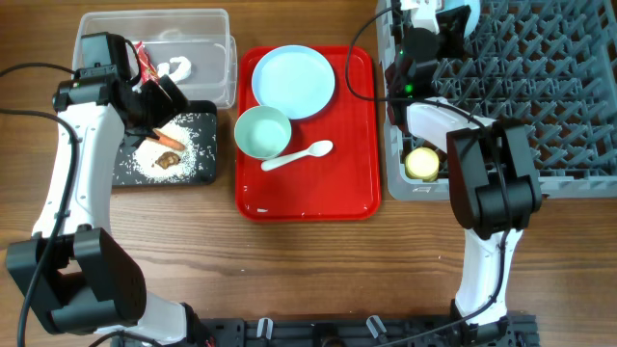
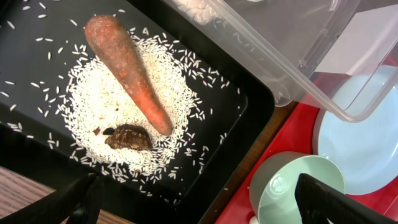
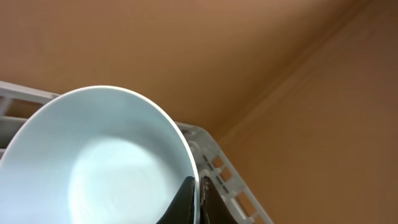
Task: Sort waste into correct bins and load items into the dishwasher rack
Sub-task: 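Grasp blue bowl with right gripper and lift it, then place blue bowl in back of dish rack with right gripper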
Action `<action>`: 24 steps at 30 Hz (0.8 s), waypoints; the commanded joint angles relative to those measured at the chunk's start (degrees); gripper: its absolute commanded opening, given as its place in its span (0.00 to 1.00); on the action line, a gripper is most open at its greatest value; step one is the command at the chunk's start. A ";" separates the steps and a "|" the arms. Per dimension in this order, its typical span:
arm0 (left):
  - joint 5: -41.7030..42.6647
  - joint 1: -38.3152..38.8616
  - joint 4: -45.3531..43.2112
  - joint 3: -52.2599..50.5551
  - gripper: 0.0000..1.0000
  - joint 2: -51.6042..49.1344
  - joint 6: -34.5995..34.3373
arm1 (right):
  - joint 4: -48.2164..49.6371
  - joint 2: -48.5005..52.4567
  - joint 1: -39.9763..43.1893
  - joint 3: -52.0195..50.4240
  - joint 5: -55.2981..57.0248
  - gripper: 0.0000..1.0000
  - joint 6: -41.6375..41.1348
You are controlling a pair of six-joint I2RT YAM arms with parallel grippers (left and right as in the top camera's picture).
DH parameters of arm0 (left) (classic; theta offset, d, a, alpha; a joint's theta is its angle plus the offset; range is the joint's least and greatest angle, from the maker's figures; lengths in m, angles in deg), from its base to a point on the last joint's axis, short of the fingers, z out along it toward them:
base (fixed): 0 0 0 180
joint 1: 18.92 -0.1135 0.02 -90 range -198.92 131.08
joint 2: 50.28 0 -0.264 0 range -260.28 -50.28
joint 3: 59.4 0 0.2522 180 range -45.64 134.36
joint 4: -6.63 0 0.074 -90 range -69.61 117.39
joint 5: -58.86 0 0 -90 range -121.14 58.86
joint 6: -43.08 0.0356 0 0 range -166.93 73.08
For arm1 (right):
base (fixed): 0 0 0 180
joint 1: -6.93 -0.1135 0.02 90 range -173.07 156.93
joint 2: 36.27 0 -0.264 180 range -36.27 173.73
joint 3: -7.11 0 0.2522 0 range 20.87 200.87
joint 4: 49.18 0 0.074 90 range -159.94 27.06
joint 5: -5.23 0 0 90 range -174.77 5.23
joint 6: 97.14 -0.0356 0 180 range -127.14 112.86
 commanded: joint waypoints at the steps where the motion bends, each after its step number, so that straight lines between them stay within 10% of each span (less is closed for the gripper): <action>1: 0.68 0.24 0.00 0.07 1.00 0.68 0.28 | 3.37 0.00 -0.07 0.48 -2.25 0.04 -4.98; 8: 0.70 0.24 0.00 0.07 1.00 0.68 0.28 | 0.46 -5.57 -2.01 0.50 0.26 0.04 -9.44; 14: 0.68 0.24 0.00 0.07 1.00 0.68 0.28 | -40.96 -31.65 -2.01 0.50 -41.66 0.04 -43.06; 18: 0.68 0.24 0.00 0.07 1.00 0.68 0.28 | -51.82 -32.98 -1.88 9.20 -39.39 0.04 -42.03; 24: 0.68 0.24 0.00 0.07 1.00 0.68 0.28 | -68.76 -9.73 -0.07 38.34 -22.23 0.04 -29.53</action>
